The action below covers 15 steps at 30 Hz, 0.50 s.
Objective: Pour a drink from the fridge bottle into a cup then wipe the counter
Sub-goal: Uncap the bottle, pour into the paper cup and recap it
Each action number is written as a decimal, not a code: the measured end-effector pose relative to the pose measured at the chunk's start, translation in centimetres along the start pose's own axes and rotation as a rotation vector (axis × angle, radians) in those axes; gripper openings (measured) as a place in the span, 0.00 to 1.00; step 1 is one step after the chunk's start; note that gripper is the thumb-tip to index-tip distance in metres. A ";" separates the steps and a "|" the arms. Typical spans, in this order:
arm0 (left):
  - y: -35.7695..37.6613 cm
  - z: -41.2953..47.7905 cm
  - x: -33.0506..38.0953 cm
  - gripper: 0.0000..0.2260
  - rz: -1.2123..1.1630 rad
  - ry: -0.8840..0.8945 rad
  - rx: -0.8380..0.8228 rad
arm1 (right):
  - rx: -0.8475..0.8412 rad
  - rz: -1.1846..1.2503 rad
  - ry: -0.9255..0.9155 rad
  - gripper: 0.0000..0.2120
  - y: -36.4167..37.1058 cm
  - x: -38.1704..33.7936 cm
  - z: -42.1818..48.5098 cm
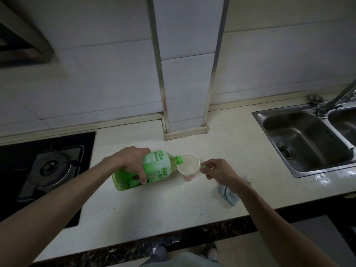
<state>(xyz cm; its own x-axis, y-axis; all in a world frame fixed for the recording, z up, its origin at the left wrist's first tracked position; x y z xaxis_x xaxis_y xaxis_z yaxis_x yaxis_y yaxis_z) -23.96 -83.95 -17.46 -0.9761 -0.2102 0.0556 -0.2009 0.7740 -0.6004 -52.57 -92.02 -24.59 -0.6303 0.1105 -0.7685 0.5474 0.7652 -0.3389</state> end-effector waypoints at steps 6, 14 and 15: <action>-0.4 -0.3 0.0 0.40 0.003 0.000 0.012 | 0.011 -0.005 -0.009 0.14 0.0 -0.2 0.1; -0.7 -0.3 0.2 0.40 0.007 0.004 0.016 | 0.018 -0.016 -0.024 0.14 0.0 -0.1 0.3; -0.7 -0.3 0.2 0.40 0.007 0.005 0.014 | 0.021 -0.013 -0.025 0.14 0.0 0.0 0.3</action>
<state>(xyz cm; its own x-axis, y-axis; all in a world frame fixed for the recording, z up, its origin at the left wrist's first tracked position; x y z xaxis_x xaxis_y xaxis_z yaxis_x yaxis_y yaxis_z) -24.06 -84.35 -16.82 -0.9779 -0.2015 0.0553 -0.1926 0.7672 -0.6119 -52.41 -92.26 -24.76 -0.6235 0.0849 -0.7772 0.5510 0.7530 -0.3598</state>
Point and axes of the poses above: each hand's wrist, its own z-axis towards the middle knuckle, its own y-axis out of the palm, x = y × z, the point moved 1 cm from there along z, towards the middle knuckle, and after that the axes turned 14 degrees about -x, right-handed, at the moved point
